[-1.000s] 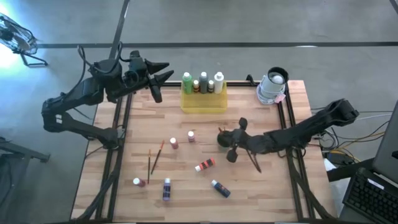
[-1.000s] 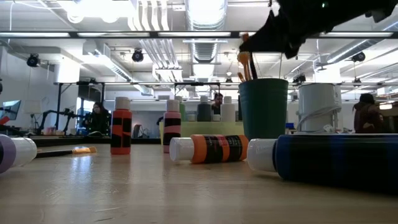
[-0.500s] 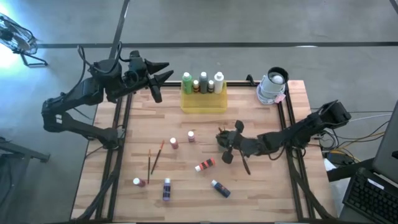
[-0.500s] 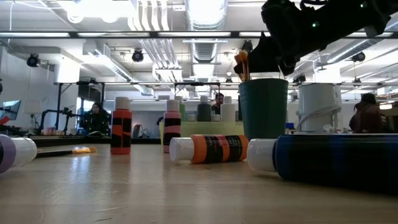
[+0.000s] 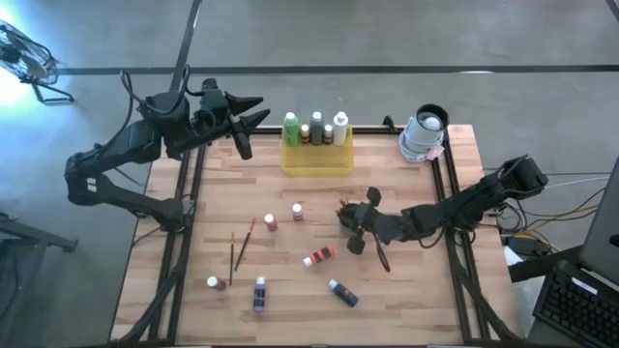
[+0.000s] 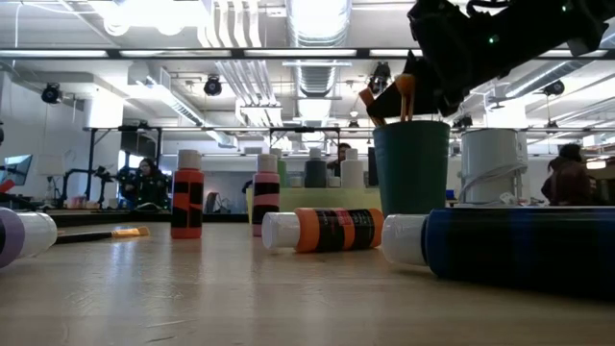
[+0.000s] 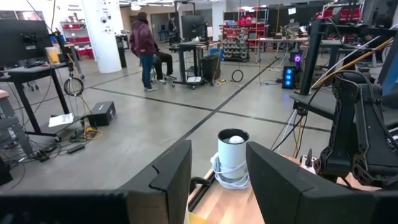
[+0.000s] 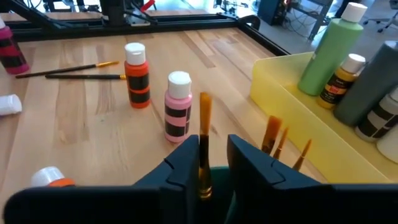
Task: Pick & Place Paint Supplies
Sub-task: Put the gold paint brush into the green cup, then put the blue paint bottle into the yellow bin
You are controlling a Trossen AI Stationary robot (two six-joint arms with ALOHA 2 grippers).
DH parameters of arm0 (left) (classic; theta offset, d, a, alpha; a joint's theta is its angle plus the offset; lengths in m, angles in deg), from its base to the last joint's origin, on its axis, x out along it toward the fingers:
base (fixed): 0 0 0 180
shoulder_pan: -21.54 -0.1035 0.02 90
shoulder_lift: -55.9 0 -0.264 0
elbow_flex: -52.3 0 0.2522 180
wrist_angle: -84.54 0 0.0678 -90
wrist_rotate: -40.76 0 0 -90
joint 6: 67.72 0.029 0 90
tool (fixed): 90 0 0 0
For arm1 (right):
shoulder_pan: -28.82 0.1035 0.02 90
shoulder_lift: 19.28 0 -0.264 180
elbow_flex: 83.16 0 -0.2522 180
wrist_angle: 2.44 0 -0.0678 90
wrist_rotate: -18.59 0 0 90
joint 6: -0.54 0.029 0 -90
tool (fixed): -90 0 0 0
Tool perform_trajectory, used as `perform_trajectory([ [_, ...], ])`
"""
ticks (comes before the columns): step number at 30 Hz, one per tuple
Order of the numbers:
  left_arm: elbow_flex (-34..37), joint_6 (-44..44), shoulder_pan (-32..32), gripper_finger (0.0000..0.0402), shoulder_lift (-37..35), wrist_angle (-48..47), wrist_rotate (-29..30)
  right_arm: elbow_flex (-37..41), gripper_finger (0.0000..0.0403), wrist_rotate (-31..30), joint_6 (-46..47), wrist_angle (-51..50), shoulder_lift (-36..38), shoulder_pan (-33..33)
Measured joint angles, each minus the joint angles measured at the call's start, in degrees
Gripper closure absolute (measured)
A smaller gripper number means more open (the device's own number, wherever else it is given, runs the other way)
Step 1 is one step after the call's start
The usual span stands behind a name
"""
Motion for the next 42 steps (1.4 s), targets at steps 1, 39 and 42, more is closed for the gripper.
perform_trajectory([
  [1,0.0,-0.04,0.0,0.0243,0.0,0.0,0.0,0.0,0.0311,-0.01,0.0,0.08,0.0,0.0],
  [39,0.0,-0.37,0.0,0.0243,0.66,-0.15,-0.31,-19.47,0.0229,-0.43,-23.65,0.53,32.13,0.0],
  [42,0.0,-0.35,0.0,0.0243,0.66,-0.22,-0.31,-22.36,0.0239,-0.41,-24.53,0.46,32.32,0.0],
])
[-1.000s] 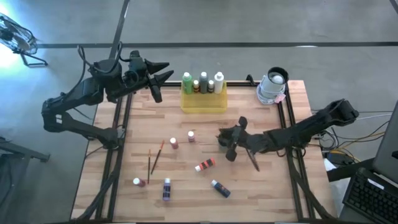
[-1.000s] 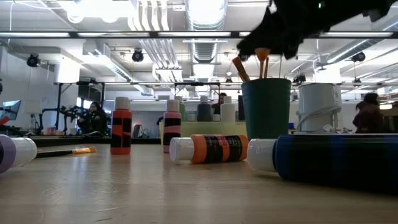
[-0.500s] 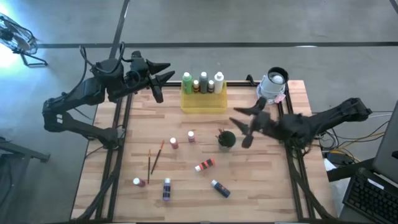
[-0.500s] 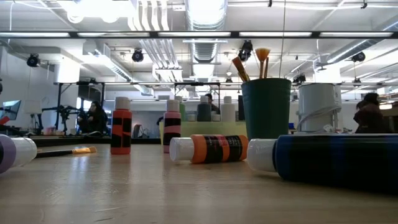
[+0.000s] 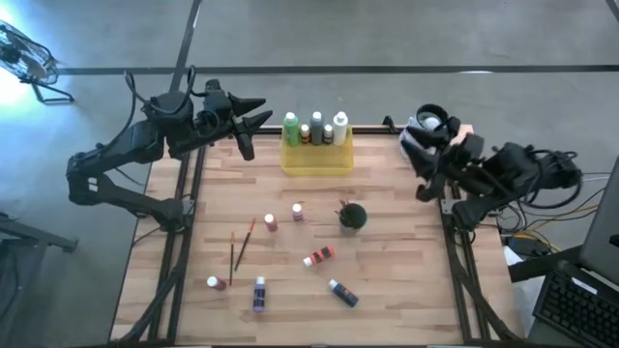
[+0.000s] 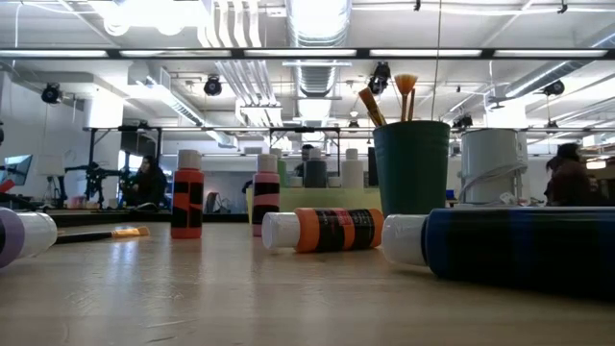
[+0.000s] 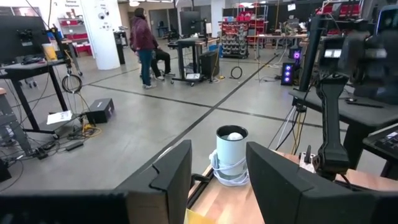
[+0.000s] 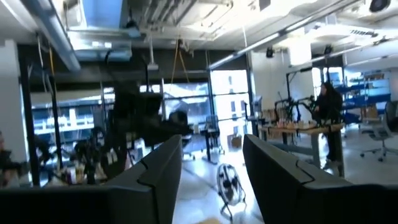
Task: Pick & Place Paint Supplies
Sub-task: Put the blue paint bottle into the yellow bin
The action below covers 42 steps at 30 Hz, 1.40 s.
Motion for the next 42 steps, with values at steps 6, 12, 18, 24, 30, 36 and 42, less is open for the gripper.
perform_trajectory([
  [6,0.0,-0.02,0.0,0.0243,0.0,-0.25,-0.02,-5.34,0.0262,0.0,-1.45,-1.37,-1.17,0.0],
  [12,0.0,0.0,0.0,0.0243,0.0,-0.24,-0.02,-13.78,0.0285,0.17,11.67,-24.11,-4.18,1.07],
  [18,0.0,0.0,0.0,0.0243,0.0,-0.22,0.0,-22.84,0.031,-0.12,28.96,-48.6,-9.04,5.7],
  [24,0.0,0.0,0.0,0.0243,0.0,-0.22,-0.02,-28.39,0.0334,-2.88,36.0,-56.6,-16.92,11.22],
  [30,0.0,0.0,0.0,0.0243,0.0,-0.22,0.0,-34.4,0.0355,-3.02,44.6,-64.67,-24.23,15.24],
  [36,0.0,0.0,0.0,0.0243,0.0,-0.22,-0.02,-41.14,0.0371,-3.07,52.58,-72.03,-29.85,18.03],
  [42,0.0,0.0,0.0,0.0243,0.0,-0.22,-0.02,-46.92,0.0388,-3.12,67.08,-86.33,-35.07,19.23],
])
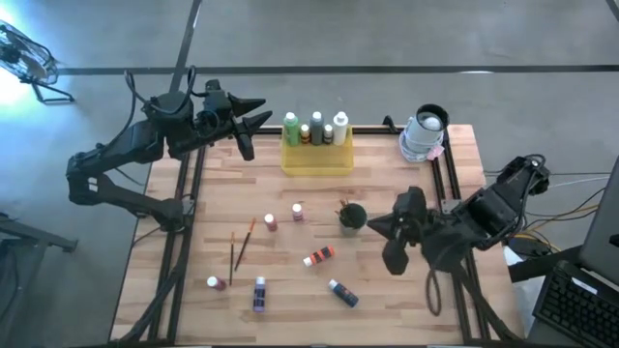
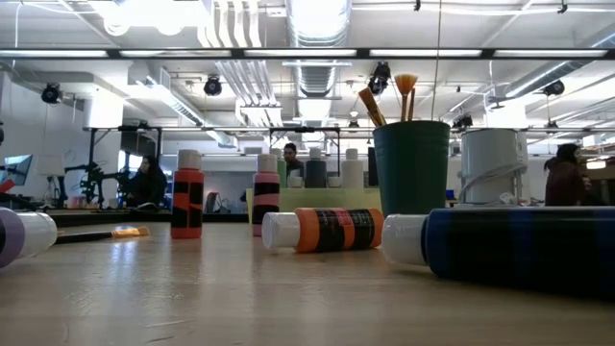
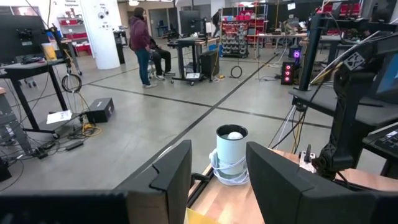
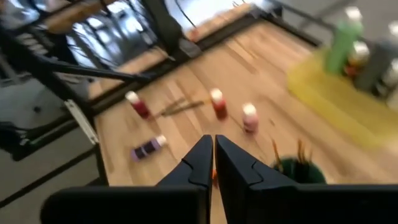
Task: Pick & Place Paint Supplies
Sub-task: Put the blue paint bottle into the yellow bin
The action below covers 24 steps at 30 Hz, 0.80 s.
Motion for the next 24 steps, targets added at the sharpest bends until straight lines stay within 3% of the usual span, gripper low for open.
perform_trajectory([
  [10,0.0,0.0,0.0,0.0243,0.0,0.0,0.01,-8.93,0.0394,1.5,18.9,-16.01,-11.14,4.3],
  [16,0.0,0.0,0.01,0.0243,0.0,0.0,0.01,-13.12,0.0394,7.81,20.01,-15.58,-18.42,4.44],
  [24,0.0,0.0,0.0,0.0243,0.0,0.0,0.02,-19.87,0.0394,8.41,20.16,-15.5,-26.21,4.41],
])
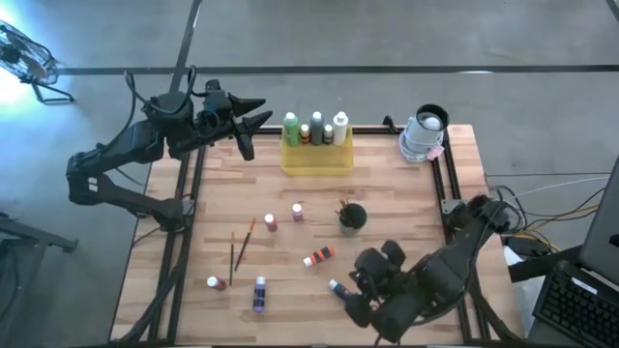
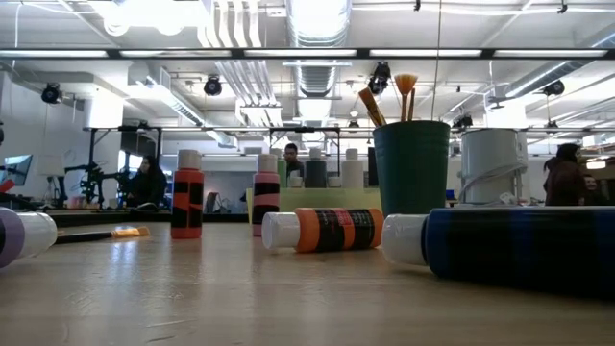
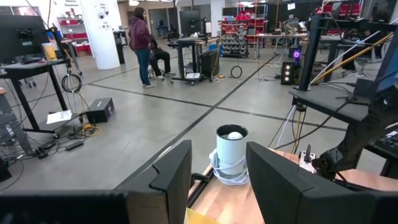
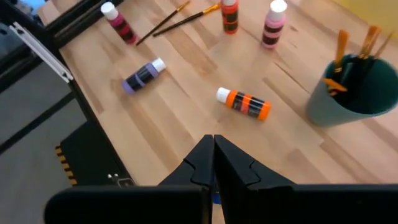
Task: Pick & Place Paint Supplies
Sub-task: Put the blue paint bottle into the yellow bin
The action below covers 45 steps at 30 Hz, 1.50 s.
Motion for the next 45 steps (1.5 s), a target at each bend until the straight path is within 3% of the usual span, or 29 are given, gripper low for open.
perform_trajectory([
  [4,0.0,0.0,0.01,0.0243,0.0,0.01,-0.01,-2.12,0.0394,2.27,2.2,-0.05,-3.47,-1.06],
  [10,0.0,0.0,0.01,0.0243,0.0,0.01,-0.01,-3.78,0.038,12.18,2.49,0.19,-8.25,-5.11],
  [21,0.0,0.0,0.02,0.0243,0.0,0.0,-0.02,-4.22,0.0262,21.07,1.88,0.58,-15.0,-11.3],
  [27,0.0,0.0,0.0,0.0243,-0.01,0.0,-0.02,-4.18,0.0224,26.0,2.41,1.3,-18.76,-12.35],
  [45,0.02,0.0,0.01,0.0243,-0.02,0.01,-0.02,-3.92,0.0177,31.36,-5.32,1.98,-25.25,-15.25],
])
